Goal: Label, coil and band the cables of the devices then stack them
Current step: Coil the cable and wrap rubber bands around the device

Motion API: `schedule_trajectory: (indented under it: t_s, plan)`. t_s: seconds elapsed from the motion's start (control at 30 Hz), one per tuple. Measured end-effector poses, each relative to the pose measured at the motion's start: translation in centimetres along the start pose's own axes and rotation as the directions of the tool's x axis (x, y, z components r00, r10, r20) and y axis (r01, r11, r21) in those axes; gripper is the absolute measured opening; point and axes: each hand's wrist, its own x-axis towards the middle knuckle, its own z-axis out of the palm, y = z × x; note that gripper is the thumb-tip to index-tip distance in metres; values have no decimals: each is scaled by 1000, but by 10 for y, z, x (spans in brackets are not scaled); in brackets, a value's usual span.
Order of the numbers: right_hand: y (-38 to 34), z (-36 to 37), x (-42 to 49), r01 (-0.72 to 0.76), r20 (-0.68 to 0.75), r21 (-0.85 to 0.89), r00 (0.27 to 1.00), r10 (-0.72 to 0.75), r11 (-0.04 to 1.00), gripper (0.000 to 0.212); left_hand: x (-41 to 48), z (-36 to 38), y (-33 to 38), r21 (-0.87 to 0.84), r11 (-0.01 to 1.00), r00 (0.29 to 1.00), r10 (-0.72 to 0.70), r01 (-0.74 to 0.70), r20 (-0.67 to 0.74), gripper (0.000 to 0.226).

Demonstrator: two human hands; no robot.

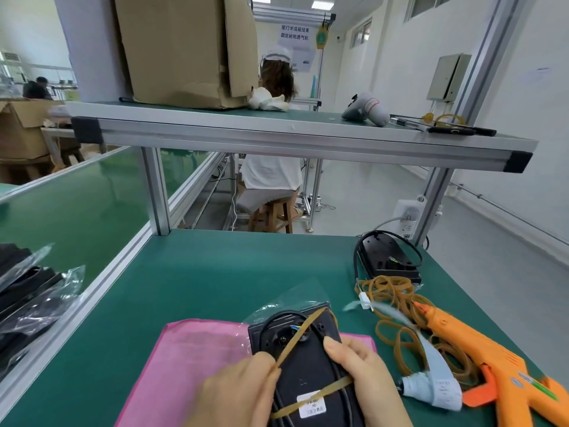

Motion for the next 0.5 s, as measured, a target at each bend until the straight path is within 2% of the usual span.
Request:
schedule_trajectory:
  t_s: [0.03,0.1,0.17,0.27,0.33,0.5]
  plan:
    - [0,0,0,3,-8,-3,1000,-3,1000,29,-1,2,-1,46,998,999,48,-48,7,16]
    - [0,2,-1,1,-13,2,1000,-1,1000,23,6,3,-4,152,978,986,155,-144,-66,18]
    - [2,4,-1,0,-12,2,1000,0,1000,20,12,3,-8,217,961,968,206,-173,-141,19]
    - [6,9,-3,9,-6,-9,1000,-9,1000,17,22,-2,-5,167,974,967,180,-150,-181,14]
    - [6,12,-4,24,10,-23,1000,-23,999,15,30,1,-1,87,990,981,127,-115,-145,12]
    - [-1,11,-5,54,10,-53,999,-54,997,18,48,13,5,107,988,993,-116,115,2,24]
